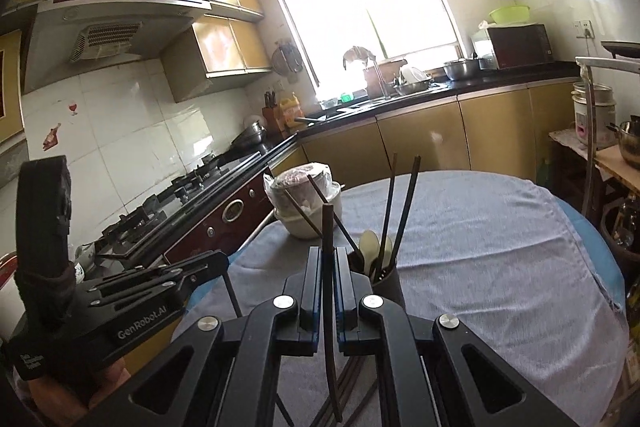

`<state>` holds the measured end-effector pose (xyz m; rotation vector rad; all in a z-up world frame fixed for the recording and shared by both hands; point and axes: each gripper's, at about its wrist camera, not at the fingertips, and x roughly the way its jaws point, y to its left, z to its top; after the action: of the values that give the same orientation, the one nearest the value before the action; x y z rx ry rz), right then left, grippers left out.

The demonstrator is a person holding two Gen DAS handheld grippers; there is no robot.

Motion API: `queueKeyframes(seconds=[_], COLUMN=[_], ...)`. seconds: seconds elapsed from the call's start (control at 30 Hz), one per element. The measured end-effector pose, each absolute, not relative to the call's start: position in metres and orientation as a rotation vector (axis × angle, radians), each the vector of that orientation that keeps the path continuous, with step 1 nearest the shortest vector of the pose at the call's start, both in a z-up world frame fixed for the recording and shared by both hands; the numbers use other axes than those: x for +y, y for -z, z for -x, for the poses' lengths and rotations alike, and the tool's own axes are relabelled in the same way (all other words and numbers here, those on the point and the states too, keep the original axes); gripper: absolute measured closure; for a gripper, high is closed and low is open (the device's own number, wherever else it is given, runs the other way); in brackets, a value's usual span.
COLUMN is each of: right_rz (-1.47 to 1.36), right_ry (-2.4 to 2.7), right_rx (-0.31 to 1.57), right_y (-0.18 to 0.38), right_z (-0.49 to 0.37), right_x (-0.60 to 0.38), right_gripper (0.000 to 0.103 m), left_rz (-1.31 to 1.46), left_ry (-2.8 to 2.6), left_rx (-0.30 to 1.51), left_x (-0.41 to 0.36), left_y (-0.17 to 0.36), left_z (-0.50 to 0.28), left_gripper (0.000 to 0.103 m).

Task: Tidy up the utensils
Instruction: 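Drop both chopsticks into the black cup and open both tools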

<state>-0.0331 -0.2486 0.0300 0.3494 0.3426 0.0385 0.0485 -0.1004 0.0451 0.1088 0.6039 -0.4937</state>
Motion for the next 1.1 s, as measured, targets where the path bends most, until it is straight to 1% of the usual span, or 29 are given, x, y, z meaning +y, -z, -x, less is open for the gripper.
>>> queueKeyframes(seconds=[0.4,0.93,1.1], right_rz=[-0.299,-0.211,-0.195], right_ry=[-0.037,-0.003,0.022], right_rx=[0.296,0.209,0.206], right_y=[-0.059,-0.12,-0.123], right_z=[0.022,-0.038,-0.065], right_x=[-0.248,-0.258,-0.258], right_gripper=[0.097,0.097,0.097], left_rz=[-0.086,-0.053,-0.042], left_ry=[0.511,0.605,0.63], left_rx=[0.591,0.516,0.483], left_x=[-0.1,-0.117,-0.131], left_y=[-0.067,-0.146,-0.16], left_z=[-0.068,-0.112,-0.124], left_gripper=[0.098,0.098,0.098])
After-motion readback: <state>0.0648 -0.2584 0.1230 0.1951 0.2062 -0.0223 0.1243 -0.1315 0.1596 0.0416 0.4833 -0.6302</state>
